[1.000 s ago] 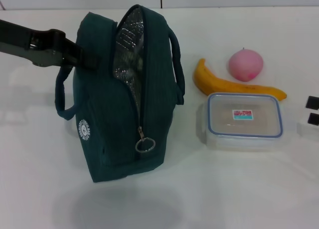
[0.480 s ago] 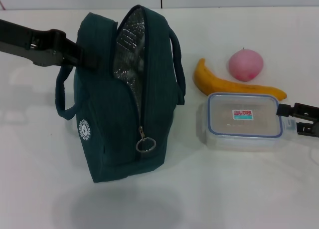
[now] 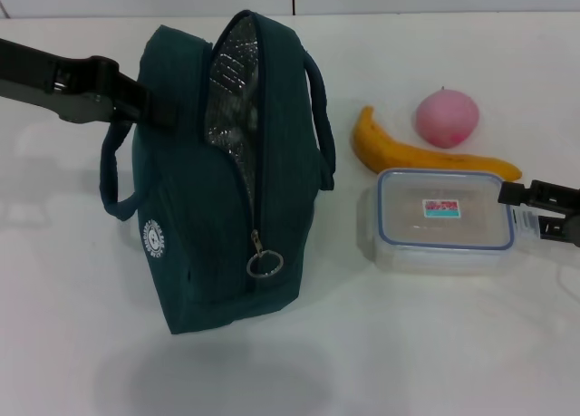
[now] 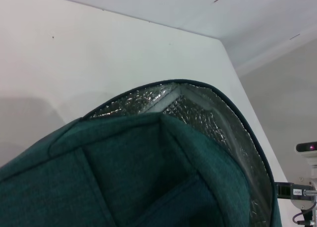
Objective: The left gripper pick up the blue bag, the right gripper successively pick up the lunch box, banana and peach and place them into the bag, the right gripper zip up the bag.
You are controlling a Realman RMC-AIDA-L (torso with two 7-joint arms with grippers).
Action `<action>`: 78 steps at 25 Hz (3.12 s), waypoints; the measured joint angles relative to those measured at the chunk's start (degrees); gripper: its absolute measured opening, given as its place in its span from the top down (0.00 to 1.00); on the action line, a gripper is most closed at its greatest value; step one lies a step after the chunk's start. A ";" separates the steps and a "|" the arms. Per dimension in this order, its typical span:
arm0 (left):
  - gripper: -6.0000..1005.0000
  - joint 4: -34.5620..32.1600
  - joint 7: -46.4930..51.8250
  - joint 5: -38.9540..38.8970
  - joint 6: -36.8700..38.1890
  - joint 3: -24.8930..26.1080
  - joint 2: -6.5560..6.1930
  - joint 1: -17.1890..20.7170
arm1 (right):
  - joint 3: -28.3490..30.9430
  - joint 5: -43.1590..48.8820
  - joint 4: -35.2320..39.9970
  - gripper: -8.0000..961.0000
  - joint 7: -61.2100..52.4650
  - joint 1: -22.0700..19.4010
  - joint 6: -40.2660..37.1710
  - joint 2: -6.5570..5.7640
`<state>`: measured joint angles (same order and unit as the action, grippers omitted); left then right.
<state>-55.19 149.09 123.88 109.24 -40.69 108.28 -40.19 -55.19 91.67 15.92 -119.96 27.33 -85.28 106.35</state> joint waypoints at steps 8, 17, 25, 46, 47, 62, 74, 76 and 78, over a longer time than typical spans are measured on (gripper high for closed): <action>0.96 -0.02 -0.03 -0.01 0.05 0.00 0.00 0.18 | -0.28 0.19 -0.22 0.15 0.05 -0.01 -0.06 0.11; 0.96 -0.01 -0.13 -0.06 0.09 0.00 -0.08 0.28 | -0.16 0.24 -0.22 0.32 0.08 -0.41 -0.11 0.08; 0.96 0.00 -0.12 -0.06 0.09 0.00 -0.10 0.29 | 0.13 -0.26 -0.28 0.71 0.08 -0.60 -1.38 0.22; 0.96 0.00 -0.66 -0.04 -0.08 0.06 -0.36 0.20 | 3.26 -3.28 -3.96 0.88 -0.04 -0.62 -6.47 1.26; 0.96 0.00 -0.66 -0.04 -0.09 0.07 -0.36 0.16 | 3.92 -3.29 -4.36 0.88 -0.08 -0.63 -6.98 1.26; 0.96 0.00 -1.00 0.01 -0.27 0.17 -0.35 -0.22 | 12.23 -4.94 -6.26 0.85 -0.67 -2.07 -13.82 1.41; 0.96 1.34 -0.60 -0.91 -0.21 0.16 0.17 -2.47 | 25.62 -5.00 -5.58 0.83 -2.82 -0.29 -23.06 1.37; 0.96 2.04 -0.70 -1.46 -0.23 0.16 0.18 -3.05 | 26.25 -5.42 -5.64 0.83 -2.88 1.00 -23.77 1.48; 0.96 2.76 -0.87 -1.71 -0.24 0.11 0.20 -3.81 | 26.27 -6.03 -5.83 0.82 -2.92 2.07 -24.17 1.53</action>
<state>-52.43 148.23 122.17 109.00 -40.58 108.48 -44.00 -28.92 85.65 10.09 -122.87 29.41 -109.45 107.88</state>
